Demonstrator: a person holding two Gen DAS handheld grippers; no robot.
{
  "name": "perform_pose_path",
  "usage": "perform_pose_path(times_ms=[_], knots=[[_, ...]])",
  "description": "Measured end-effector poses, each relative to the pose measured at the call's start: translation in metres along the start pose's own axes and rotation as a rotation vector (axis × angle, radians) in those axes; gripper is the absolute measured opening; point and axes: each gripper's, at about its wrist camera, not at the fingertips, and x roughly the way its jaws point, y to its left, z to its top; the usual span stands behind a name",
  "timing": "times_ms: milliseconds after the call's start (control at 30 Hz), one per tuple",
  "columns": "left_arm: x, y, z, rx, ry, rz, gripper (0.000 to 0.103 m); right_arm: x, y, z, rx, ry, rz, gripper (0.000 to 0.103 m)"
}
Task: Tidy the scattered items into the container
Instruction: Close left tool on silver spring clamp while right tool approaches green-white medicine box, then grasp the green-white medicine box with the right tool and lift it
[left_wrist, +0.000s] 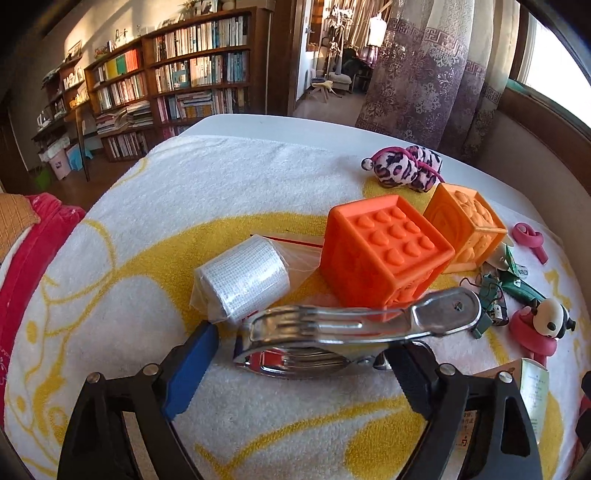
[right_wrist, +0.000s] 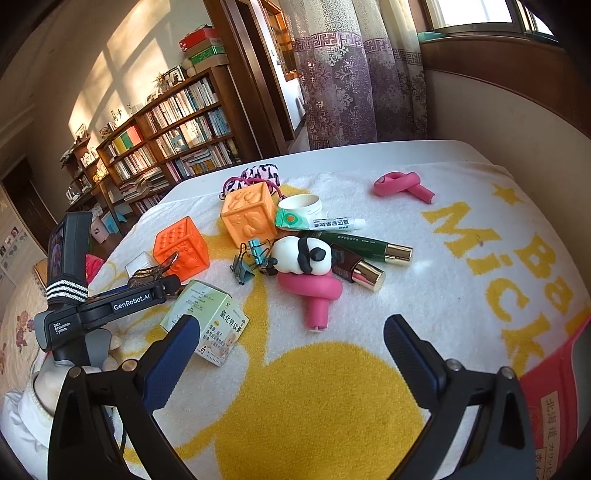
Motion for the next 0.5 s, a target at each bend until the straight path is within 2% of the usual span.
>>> perform_pose_path(times_ms=[33,67,167,267,500], knots=[[-0.001,0.001,0.000,-0.009,-0.008,-0.002,0.075,0.001,0.001,-0.001,-0.002,0.005,0.002,0.094],[-0.003,0.003,0.000,-0.017,-0.011,-0.013,0.070,0.002,0.001,-0.001,-0.003,0.009,0.004,0.089],[-0.007,0.007,-0.003,-0.038,-0.008,-0.031,0.068,0.005,0.003,-0.003,-0.010,0.024,0.016,0.075],[-0.015,0.011,-0.008,-0.059,-0.014,-0.064,0.067,0.007,0.005,-0.006,-0.022,0.034,0.029,0.068],[-0.041,0.027,-0.021,-0.127,-0.063,-0.129,0.066,0.011,0.008,-0.009,-0.029,0.047,0.087,0.066]])
